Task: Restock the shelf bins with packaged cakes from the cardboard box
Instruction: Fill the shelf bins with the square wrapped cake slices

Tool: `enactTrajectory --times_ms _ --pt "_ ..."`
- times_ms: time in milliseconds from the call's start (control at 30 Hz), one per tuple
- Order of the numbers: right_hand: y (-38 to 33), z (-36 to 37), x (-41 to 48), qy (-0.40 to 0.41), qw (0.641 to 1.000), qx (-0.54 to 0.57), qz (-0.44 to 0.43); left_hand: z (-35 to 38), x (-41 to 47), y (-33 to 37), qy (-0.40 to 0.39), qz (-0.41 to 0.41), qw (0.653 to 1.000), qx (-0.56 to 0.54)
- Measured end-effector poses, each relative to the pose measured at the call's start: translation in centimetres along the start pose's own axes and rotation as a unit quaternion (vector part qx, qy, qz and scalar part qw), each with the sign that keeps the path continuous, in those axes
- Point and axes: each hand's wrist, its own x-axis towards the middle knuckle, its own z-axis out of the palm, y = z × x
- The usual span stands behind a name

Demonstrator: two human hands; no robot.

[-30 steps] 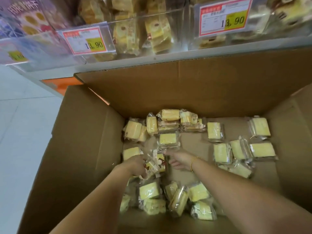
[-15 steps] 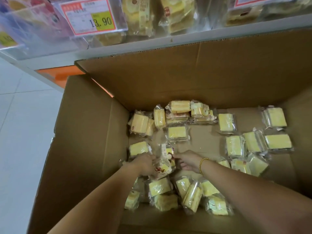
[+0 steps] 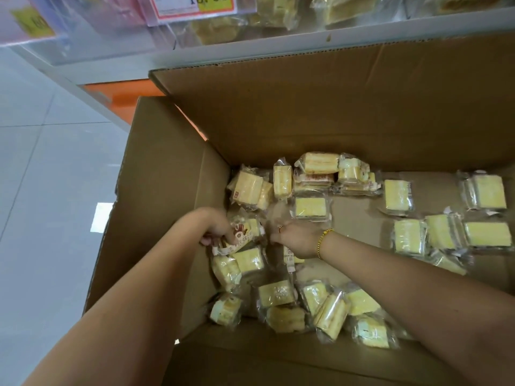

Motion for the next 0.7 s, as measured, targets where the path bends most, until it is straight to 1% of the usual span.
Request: enactTrajectory --times_ms 100,300,400,433,500,567,633,700 --pt "0.1 0.3 -0.1 -0.039 0.999 -0.035 0.010 -0.1 -0.3 -0.2 -0.005 0.003 0.999 -0.033" --pt "0.6 2.6 -2.1 -0.013 0.995 -0.095 0.025 -0.3 -2.3 -1.1 0.054 0.050 0.992 -0.106" --pt "1.1 2.4 -3.5 -0.056 0.989 -0.133 0.042 0.0 -4.3 -1.1 0.078 0.061 0.987 -0.127" --pt "1.3 2.4 -4.1 -0.056 0.989 -0.129 0.041 0.3 -4.9 -1.0 0.082 0.061 0.986 -0.132" --pt "1.7 2.1 -5.6 -0.033 0.994 -0.089 0.044 0.8 -6.2 -0.8 0.059 0.062 0.983 -0.164" --pt "2.0 1.5 -6.9 -0.019 0.997 -0.021 0.071 1.4 -7.7 -0.8 0.023 0.074 0.970 -0.231" --pt "2.5 -0.1 -8.3 -0.019 0.992 0.059 0.107 1.6 -9.8 -0.9 0.001 0.092 0.943 -0.318" --pt "3.1 -2.9 -10.3 -0.008 0.980 0.146 0.134 1.7 -12.7 -0.2 -0.023 0.143 0.908 -0.393"
